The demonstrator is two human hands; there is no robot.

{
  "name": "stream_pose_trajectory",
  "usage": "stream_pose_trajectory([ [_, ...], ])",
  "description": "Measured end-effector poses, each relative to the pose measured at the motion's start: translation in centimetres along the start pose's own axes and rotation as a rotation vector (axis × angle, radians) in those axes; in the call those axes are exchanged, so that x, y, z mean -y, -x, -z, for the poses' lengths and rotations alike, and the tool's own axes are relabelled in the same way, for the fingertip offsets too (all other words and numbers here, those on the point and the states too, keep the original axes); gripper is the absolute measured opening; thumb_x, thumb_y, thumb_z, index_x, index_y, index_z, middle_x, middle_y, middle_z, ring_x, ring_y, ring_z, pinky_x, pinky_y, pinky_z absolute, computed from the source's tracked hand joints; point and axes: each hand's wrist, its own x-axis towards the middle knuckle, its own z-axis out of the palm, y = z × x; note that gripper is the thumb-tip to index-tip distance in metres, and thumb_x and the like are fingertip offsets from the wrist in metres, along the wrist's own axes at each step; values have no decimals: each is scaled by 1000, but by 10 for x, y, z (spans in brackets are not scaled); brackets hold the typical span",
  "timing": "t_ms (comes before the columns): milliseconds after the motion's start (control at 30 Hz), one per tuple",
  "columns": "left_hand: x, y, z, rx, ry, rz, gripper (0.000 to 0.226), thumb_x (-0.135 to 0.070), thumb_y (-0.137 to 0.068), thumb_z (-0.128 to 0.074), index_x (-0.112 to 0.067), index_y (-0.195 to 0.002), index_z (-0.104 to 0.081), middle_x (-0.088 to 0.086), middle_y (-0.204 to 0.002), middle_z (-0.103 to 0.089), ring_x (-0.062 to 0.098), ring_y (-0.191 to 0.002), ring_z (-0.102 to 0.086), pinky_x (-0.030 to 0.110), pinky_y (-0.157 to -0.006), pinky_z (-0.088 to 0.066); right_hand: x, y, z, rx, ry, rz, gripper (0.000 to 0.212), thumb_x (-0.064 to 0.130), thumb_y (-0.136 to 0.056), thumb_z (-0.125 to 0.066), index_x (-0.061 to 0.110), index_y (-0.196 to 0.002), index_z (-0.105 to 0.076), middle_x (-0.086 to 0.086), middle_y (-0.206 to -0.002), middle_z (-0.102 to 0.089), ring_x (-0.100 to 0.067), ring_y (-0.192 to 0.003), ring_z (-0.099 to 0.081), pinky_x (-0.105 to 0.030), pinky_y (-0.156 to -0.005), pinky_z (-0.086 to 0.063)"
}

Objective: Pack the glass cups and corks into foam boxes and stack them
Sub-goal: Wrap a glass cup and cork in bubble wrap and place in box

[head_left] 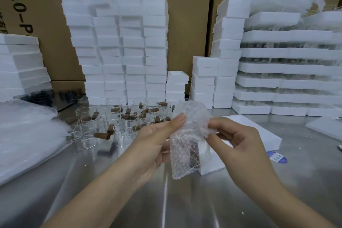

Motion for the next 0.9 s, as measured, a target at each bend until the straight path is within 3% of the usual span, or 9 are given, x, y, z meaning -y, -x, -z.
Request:
stream_pose_trajectory([
  [100,-2,2,2,-4,-112,-88,48,-60,-83,-84,-20,-109,-85,11,-111,-82,19,-92,-80,28,-75,-64,1,0,0,88,162,-31,16,29,-90,-69,41,-95,-80,17,-83,-65,-4,-72,-52,-20,-70,-41],
  [167,-5,3,5,19,-207,-158,45,-56,-85,-83,-24,-115,-83,6,-115,-82,18,-100,-80,29,-82,-62,5,-1,2,274,147,-15,29,22,-84,-56,30,-99,-79,17,-73,-59,-5,-63,-43,-21,-63,-37],
  [267,-6,4,8,54,-249,-171,43,-50,-88,-84,-26,-123,-80,4,-123,-80,24,-117,-76,43,-99,-59,9,-2,6,447,127,-7,35,15,-85,-53,25,-109,-77,17,-91,-71,-13,-74,-52,-19,-66,-42],
  [333,-6,3,6,-5,-209,-158,45,-51,-84,-85,-24,-119,-82,5,-120,-81,24,-116,-76,35,-93,-58,6,-3,6,384,91,-50,28,22,-88,-59,25,-109,-77,16,-96,-72,-16,-77,-56,-20,-67,-45],
  [433,-2,0,5,-77,-75,-121,51,-54,-80,-86,-20,-118,-82,15,-121,-79,42,-116,-73,46,-107,-44,2,-3,5,153,51,-66,27,28,-91,-78,35,-116,-75,15,-116,-73,-21,-78,-64,-26,-66,-53],
  [533,-4,-3,6,-59,93,-87,52,-52,-82,-82,-19,-122,-81,15,-128,-77,36,-121,-73,56,-118,-45,-1,-3,4,73,71,-44,26,29,-92,-82,38,-115,-73,15,-126,-69,-14,-85,-67,-24,-69,-56],
  [733,0,-4,2,-33,236,-72,56,-43,-90,-83,-10,-133,-74,20,-134,-73,39,-126,-70,56,-114,-50,-6,2,-5,263,-54,-222,58,66,-76,-75,51,-131,-63,15,-136,-65,-16,-111,-72,-51,-92,-62],
  [800,5,-2,-2,-46,166,-93,58,-38,-87,-86,-7,-133,-70,21,-130,-74,38,-118,-73,49,-105,-58,-8,3,-6,314,-6,-216,62,65,-80,-75,46,-137,-62,10,-133,-69,-16,-114,-71,-49,-93,-61],
  [900,14,2,-11,-13,44,-107,56,-31,-81,-87,-8,-130,-71,18,-127,-76,41,-117,-74,53,-105,-59,-8,4,-5,410,-79,-198,35,46,-88,-78,44,-122,-71,4,-114,-78,-15,-99,-76,-32,-74,-62],
])
